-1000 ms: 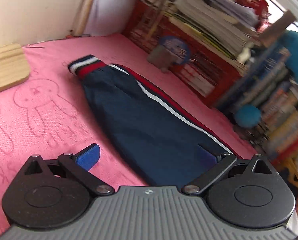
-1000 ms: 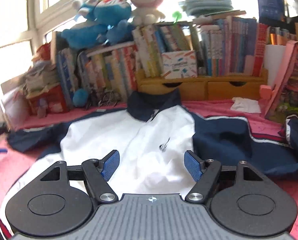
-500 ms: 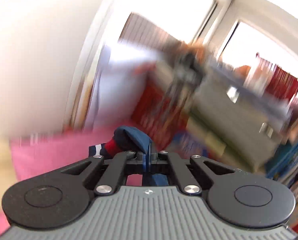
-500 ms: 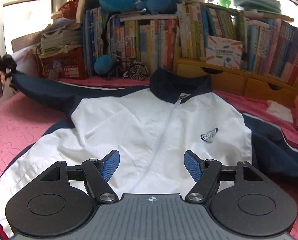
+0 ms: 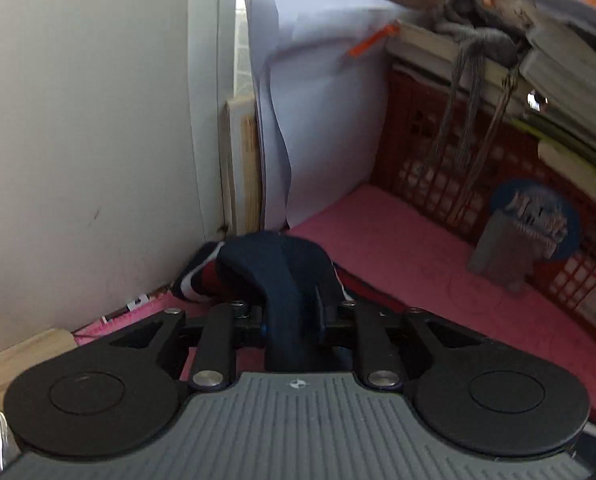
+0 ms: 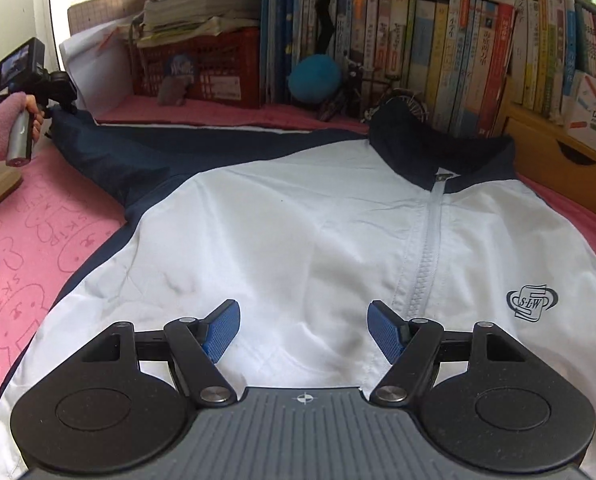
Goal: Fold clothes
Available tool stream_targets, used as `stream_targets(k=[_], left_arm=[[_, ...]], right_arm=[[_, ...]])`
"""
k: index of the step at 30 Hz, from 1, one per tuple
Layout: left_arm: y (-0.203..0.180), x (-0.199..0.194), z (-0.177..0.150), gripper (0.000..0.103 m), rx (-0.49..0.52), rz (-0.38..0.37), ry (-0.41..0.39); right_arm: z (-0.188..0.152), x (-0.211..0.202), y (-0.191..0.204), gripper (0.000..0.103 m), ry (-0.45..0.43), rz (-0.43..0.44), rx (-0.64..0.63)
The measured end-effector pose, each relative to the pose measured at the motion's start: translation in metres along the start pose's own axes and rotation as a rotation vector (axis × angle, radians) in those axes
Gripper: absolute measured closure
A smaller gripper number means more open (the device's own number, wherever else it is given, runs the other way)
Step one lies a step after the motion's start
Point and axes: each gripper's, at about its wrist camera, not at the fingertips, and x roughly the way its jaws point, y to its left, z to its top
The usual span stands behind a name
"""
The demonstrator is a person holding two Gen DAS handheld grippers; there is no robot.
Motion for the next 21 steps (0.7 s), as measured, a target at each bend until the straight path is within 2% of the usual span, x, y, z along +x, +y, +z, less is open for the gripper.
stream_targets(k=[2, 4, 6, 8, 9, 10, 11, 14, 16, 18, 21], left_arm=[[-0.004, -0.01, -0.004, 0.063, 0.017, -0.007, -0.012], [-0.007, -0.029, -0.005, 0.054, 0.018, -0.033, -0.047], [-0.008, -0.058, -0.005, 0.048, 0.019, -0.08, -0.097], [-0.008, -0.094, -0.011, 0.047, 0.036, -0.163, -0.156], [-0.007, -0.114, -0.017, 0.043, 0.05, -0.219, -0.183], [-0.006, -0.137, -0.025, 0.039, 0.073, -0.296, -0.21], [-0.003, -0.16, -0.038, 0.032, 0.1, -0.38, -0.233], [0.006, -0.222, -0.085, 0.029, 0.189, -0.603, -0.264], [0.013, -0.258, -0.122, 0.026, 0.26, -0.721, -0.254], [0.015, -0.283, -0.157, 0.026, 0.351, -0.796, -0.237], [0.015, -0.31, -0.202, 0.025, 0.485, -0.856, -0.188]], right_arm=[[0.001, 0.01, 0.001, 0.032, 0.024, -0.009, 0.006], [0.002, 0.019, 0.002, 0.027, 0.031, -0.019, 0.008], [0.004, 0.024, 0.001, 0.017, 0.014, -0.024, 0.007], [0.008, 0.024, -0.002, 0.017, 0.013, -0.031, 0.028], [0.01, 0.025, -0.004, 0.025, 0.012, -0.034, 0.038], [0.01, 0.018, -0.007, 0.028, -0.005, -0.024, 0.05], [0.008, 0.006, -0.01, 0.028, -0.036, -0.002, 0.064], [-0.01, -0.048, -0.027, 0.027, -0.139, 0.075, 0.096], [-0.03, -0.087, -0.039, 0.026, -0.191, 0.074, 0.095], [-0.054, -0.129, -0.046, 0.025, -0.215, 0.028, 0.075], [-0.103, -0.18, -0.05, 0.023, -0.176, -0.08, 0.015]])
